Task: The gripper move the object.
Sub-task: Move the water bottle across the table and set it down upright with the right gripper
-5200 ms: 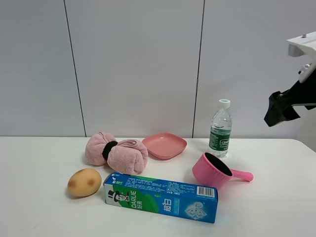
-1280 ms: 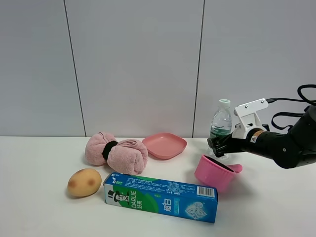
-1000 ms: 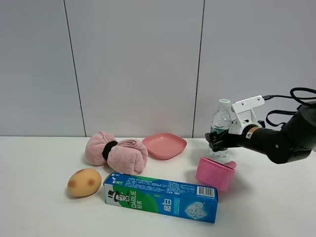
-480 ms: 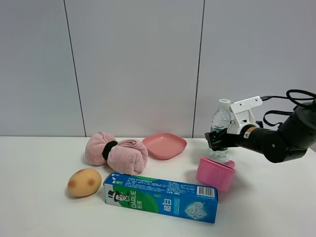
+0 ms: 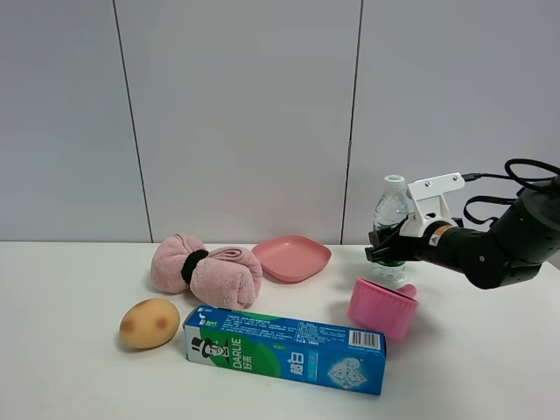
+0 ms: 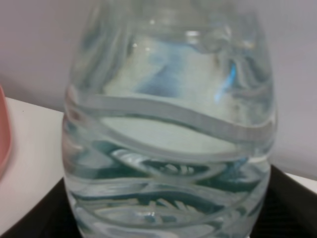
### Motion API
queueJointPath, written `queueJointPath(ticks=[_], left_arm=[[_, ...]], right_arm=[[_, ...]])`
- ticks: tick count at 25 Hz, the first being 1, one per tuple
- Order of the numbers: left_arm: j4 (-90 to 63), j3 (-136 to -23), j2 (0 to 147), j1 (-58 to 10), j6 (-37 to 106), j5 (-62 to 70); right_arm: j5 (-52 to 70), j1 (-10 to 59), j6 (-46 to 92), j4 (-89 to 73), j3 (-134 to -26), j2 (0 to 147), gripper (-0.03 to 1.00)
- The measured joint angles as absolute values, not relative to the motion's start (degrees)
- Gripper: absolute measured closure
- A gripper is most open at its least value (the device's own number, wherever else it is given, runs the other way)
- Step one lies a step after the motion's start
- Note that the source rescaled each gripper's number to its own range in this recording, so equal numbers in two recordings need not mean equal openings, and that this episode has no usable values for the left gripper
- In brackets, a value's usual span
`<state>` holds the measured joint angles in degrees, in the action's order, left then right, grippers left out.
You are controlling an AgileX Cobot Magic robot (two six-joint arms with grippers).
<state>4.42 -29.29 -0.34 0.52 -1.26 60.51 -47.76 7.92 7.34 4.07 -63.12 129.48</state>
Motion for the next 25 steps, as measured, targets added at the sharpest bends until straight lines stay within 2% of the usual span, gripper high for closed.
queueJointPath(ticks=[12,18,25], left_arm=[[4.4,-29.3,-0.3,0.5,-1.3,60.5],[4.4,-29.3,-0.3,0.5,-1.3,60.5],[4.4,-29.3,-0.3,0.5,-1.3,60.5]], right_arm=[[-35.1,9.5,5.7,4.1,-62.6,116.8,0.97],[-26.1,16.3,5.6,4.1,-62.6,108.6,0.97],[-24.0,25.1,5.8,4.1,-62.6,105.6,0.97]])
